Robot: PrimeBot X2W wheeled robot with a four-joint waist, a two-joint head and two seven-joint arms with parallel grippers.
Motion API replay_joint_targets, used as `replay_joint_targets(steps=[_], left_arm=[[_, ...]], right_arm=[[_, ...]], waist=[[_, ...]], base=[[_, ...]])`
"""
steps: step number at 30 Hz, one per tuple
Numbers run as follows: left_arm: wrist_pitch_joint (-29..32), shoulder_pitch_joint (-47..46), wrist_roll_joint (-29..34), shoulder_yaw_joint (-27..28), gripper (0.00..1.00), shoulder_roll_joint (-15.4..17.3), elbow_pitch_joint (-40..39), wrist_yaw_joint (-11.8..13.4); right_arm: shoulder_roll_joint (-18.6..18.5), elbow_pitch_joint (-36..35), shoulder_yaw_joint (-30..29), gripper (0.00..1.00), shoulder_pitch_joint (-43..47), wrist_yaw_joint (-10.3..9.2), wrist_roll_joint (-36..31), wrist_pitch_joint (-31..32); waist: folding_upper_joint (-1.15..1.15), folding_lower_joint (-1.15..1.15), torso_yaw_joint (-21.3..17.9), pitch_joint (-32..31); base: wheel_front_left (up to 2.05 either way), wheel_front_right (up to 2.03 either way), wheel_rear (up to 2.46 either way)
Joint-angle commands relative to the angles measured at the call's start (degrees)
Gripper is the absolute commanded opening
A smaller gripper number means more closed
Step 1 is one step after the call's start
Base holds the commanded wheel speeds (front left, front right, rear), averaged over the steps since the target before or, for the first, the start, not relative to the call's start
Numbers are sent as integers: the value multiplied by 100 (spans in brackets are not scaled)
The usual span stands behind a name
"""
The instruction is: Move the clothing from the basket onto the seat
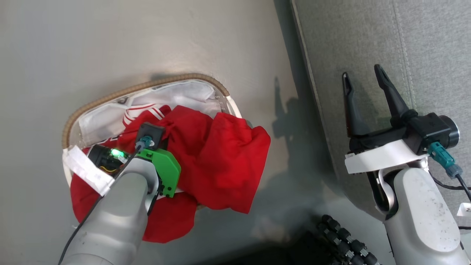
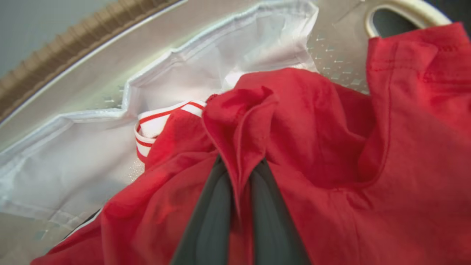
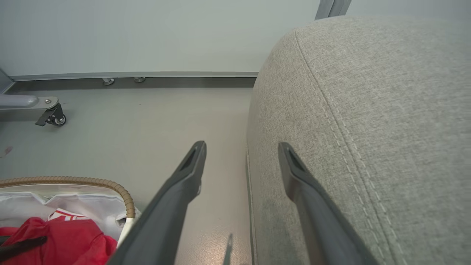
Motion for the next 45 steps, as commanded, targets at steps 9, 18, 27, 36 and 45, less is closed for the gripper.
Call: replay_joint_targets(steps=[9,18,27,36,45], left_arm=[[-236,344,90,-110,0,77,-724,2],[-222,902,27,10,0,215,-2162,-31],[-223,746,168,-93,0,411,-2997,-48],[-46,24,214,-132,0,499,-3236,-82],[208,-743,247,-312,0,386,-3337,-105]], right_arm=[[-22,173,-172,100,389,-6,-432,-14],[-23,371,-287,100,948,-6,-805,-14],[-23,476,-238,100,1572,-6,-1011,-14],[-22,497,-76,100,1903,-6,-1038,-14],[-22,526,568,100,1793,-6,-920,-14]], waist=[[0,0,463,-1245],[0,0,773,-2635],[0,0,953,-3903],[0,0,1024,-4581],[0,0,1064,-4648]], base=[[0,0,0],[0,0,0],[0,0,0],[0,0,0],[0,0,0]])
